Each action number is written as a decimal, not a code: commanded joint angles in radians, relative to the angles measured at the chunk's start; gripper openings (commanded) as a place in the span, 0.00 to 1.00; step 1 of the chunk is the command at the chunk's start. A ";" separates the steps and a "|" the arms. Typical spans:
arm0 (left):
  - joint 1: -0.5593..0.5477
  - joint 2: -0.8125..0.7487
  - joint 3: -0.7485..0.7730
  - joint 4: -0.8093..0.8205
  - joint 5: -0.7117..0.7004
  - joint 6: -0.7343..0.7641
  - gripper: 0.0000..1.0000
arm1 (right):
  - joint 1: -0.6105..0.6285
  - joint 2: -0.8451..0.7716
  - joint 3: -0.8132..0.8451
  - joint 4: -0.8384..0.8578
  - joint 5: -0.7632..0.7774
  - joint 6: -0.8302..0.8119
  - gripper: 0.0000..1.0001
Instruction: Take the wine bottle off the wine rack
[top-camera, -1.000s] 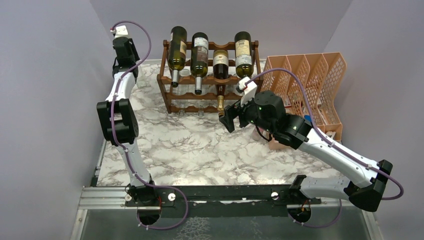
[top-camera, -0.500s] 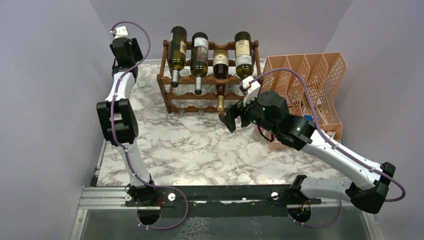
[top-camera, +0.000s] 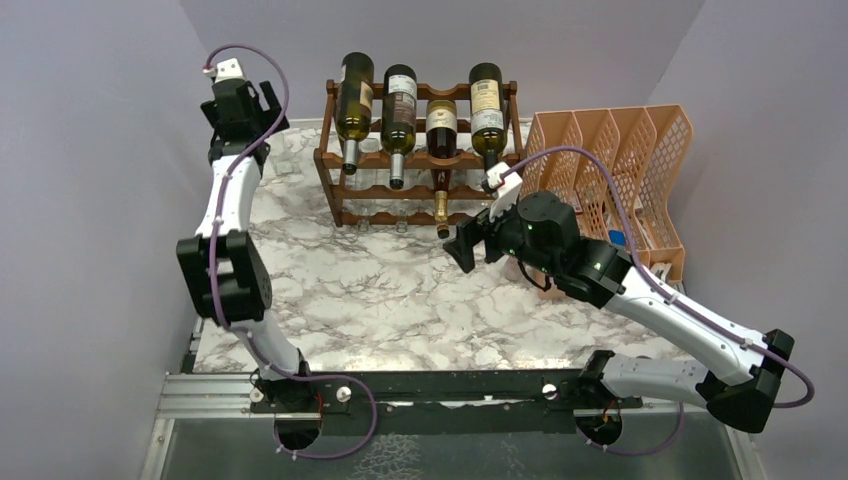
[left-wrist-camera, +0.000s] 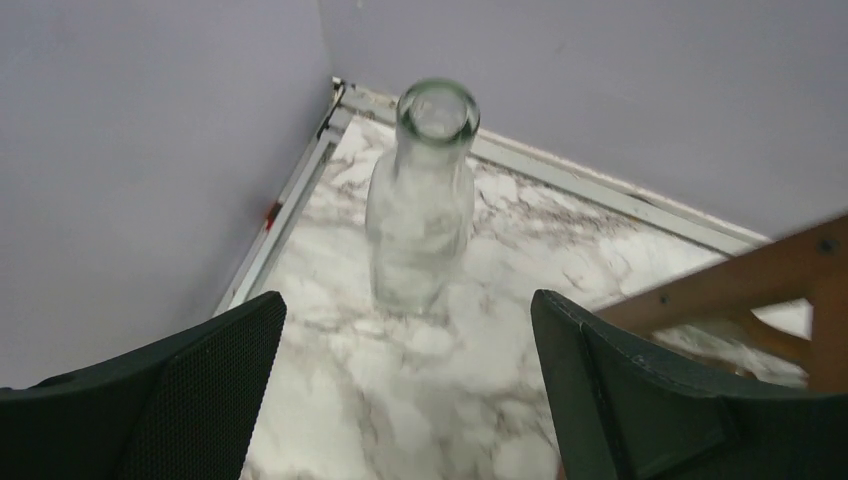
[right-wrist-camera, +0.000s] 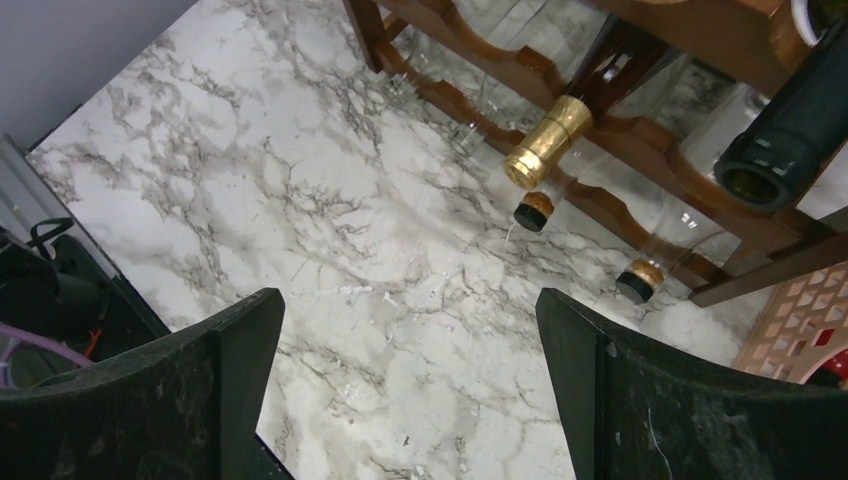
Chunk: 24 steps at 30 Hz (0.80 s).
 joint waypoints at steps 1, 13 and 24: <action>0.008 -0.310 -0.213 -0.030 0.016 -0.154 0.99 | 0.002 -0.012 -0.052 0.061 -0.084 0.031 1.00; -0.013 -0.629 -0.428 0.076 0.267 -0.162 0.99 | 0.001 0.050 0.054 0.016 -0.016 -0.023 1.00; -0.036 -0.595 -0.407 0.071 0.493 -0.154 0.99 | -0.055 0.237 0.333 -0.029 0.249 -0.047 1.00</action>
